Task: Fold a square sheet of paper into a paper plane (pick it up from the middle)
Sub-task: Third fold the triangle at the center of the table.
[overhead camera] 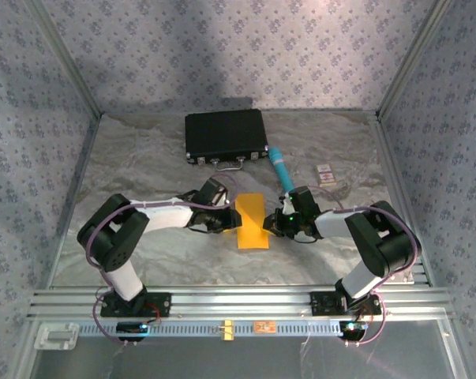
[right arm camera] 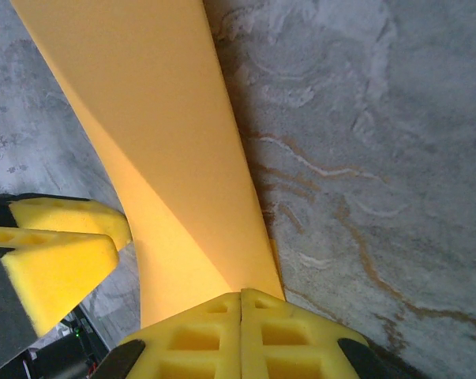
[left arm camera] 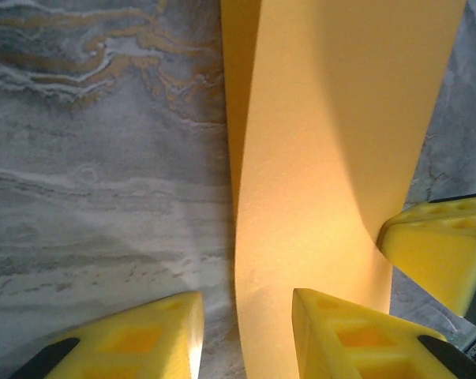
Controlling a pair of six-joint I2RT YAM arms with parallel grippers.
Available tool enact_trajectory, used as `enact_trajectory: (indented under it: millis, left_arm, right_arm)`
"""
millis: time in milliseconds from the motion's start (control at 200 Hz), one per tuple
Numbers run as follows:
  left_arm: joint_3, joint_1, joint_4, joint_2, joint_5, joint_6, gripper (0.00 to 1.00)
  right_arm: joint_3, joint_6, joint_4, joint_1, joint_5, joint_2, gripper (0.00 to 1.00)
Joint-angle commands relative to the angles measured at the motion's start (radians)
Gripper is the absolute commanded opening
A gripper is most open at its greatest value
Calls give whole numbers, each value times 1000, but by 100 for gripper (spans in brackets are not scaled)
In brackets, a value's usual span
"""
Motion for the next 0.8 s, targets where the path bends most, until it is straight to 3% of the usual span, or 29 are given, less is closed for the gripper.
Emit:
enact_trajectory:
  millis: [0, 210, 795]
  left_arm:
    - [35, -19, -4, 30, 24, -3, 34]
    - [36, -21, 4, 35, 22, -8, 29]
    - [21, -18, 43, 25, 12, -39, 28]
  right_arm:
    - [-40, 9, -69, 8, 98, 26, 7]
    - [-41, 8, -68, 6, 98, 24, 7]
    - [-46, 5, -62, 4, 99, 22, 7]
